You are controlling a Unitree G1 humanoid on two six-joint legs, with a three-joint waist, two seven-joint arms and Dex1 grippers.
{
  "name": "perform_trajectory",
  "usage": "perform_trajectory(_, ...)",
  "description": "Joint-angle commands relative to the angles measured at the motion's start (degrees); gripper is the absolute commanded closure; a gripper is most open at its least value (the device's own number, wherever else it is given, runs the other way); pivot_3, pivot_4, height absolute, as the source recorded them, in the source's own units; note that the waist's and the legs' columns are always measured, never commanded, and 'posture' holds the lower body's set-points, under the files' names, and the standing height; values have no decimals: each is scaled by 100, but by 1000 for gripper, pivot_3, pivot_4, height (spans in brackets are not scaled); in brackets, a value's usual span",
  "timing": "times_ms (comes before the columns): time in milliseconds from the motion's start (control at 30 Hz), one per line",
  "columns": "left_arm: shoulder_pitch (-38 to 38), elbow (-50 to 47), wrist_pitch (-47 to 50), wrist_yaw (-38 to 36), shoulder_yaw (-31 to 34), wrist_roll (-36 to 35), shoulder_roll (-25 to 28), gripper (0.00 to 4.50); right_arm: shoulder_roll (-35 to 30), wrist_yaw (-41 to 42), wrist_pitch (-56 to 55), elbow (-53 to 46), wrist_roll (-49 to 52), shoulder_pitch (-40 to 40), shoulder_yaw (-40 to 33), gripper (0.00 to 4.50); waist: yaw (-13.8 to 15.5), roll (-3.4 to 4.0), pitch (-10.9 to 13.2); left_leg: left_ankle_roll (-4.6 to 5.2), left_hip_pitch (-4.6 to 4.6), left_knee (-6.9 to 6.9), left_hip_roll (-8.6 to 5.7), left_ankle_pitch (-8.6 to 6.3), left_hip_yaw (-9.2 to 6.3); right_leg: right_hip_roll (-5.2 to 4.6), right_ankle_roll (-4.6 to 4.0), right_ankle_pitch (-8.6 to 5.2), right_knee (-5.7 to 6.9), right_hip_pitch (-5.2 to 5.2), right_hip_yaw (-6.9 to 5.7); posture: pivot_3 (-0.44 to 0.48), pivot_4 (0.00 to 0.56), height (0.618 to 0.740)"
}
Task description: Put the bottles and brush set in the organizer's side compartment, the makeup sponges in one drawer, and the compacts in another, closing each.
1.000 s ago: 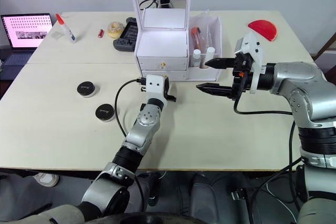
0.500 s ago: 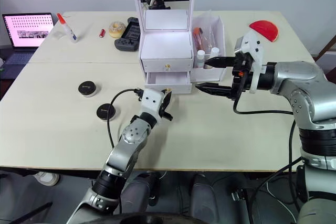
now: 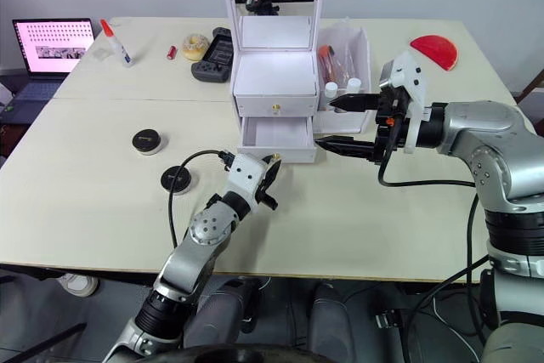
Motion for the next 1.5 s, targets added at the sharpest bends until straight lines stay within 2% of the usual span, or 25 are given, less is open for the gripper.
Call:
perform_trajectory(33,7,-390,-15,-331,-379,-37,4,4229,-20,-17,-7,-165,96,-61,-174,0,2,0,0,0,0,0,0,0,0,0,0,0,0,0,0,0,150,737)
perform_trajectory(400,-71,-334,26,-477,-487,37,47,4229,2,-21,-43,-116,75,-85,-153,0,5,0,0,0,0,0,0,0,0,0,0,0,-1,0,0,0,150,737)
perform_trajectory(467,-64,-379,32,-480,-480,61,57,3201,6,-24,-44,-115,74,-91,-148,0,4,0,0,0,0,0,0,0,0,0,0,0,-1,0,0,0,150,737)
perform_trajectory(500,-58,-410,42,-492,-473,70,67,2923,9,-27,-43,-118,75,-93,-147,0,-3,0,0,0,0,0,0,0,1,0,0,0,-1,0,0,0,150,737)
perform_trajectory(667,31,-888,232,-649,-381,54,302,358,-3,-31,-15,-186,118,-77,-176,0,-65,1,0,0,3,-3,7,0,6,4,-2,-1,-1,-2,3,0,150,737)
perform_trajectory(700,89,-1077,340,-722,-322,14,405,55,-6,-44,10,-222,145,-64,-196,0,-89,1,-1,0,4,-5,10,0,5,6,-3,-1,0,-2,3,0,150,737)
perform_trajectory(933,675,-2419,1260,-1220,257,-514,1131,55,-87,-177,218,-514,354,170,-437,0,-164,2,0,2,4,-10,10,-1,4,6,-2,-2,1,-5,5,0,150,737)
perform_trajectory(1033,1023,-3112,1818,-1708,1113,-1354,1591,55,-213,-232,361,-787,512,545,-736,0,-154,1,1,2,2,-10,11,-1,3,6,-5,-4,0,-5,5,0,150,737)
perform_trajectory(1133,1487,-3673,2342,-2889,2828,-3536,2263,55,-366,-280,499,-946,658,1223,-1390,0,-155,-3,3,1,1,-9,11,-2,3,6,-7,-5,0,-7,5,0,150,737)
perform_trajectory(1200,1644,-3419,2474,-3642,3917,-4452,2944,55,-463,-272,538,-984,710,1731,-1877,0,-146,-1,3,2,2,-14,14,-4,-1,5,-8,-7,-1,-11,7,0,150,737)
perform_trajectory(1300,1664,-2677,2328,-4299,4851,-4725,3824,55,-551,-235,528,-1012,734,2345,-2457,0,-160,7,-1,3,5,-11,16,-3,11,7,-16,-12,6,-12,6,0,150,737)
perform_trajectory(1333,1613,-2143,2290,-4559,5210,-4730,4172,55,-548,-194,470,-967,668,2650,-2739,0,-163,8,-1,2,8,-11,19,-4,15,7,-3,-20,4,-8,6,0,150,737)
perform_trajectory(1433,1523,-453,1988,-5187,5986,-4425,5095,55,-517,52,174,-664,430,3477,-3550,0,-151,2,1,2,6,-12,24,-4,23,5,2,-27,4,-8,3,0,150,737)
perform_trajectory(1500,1456,391,1588,-5311,6176,-4161,5420,55,-517,171,-63,-331,328,3785,-3881,0,-168,7,1,3,5,-17,27,-5,28,4,-2,-28,-2,-14,0,0,150,737)
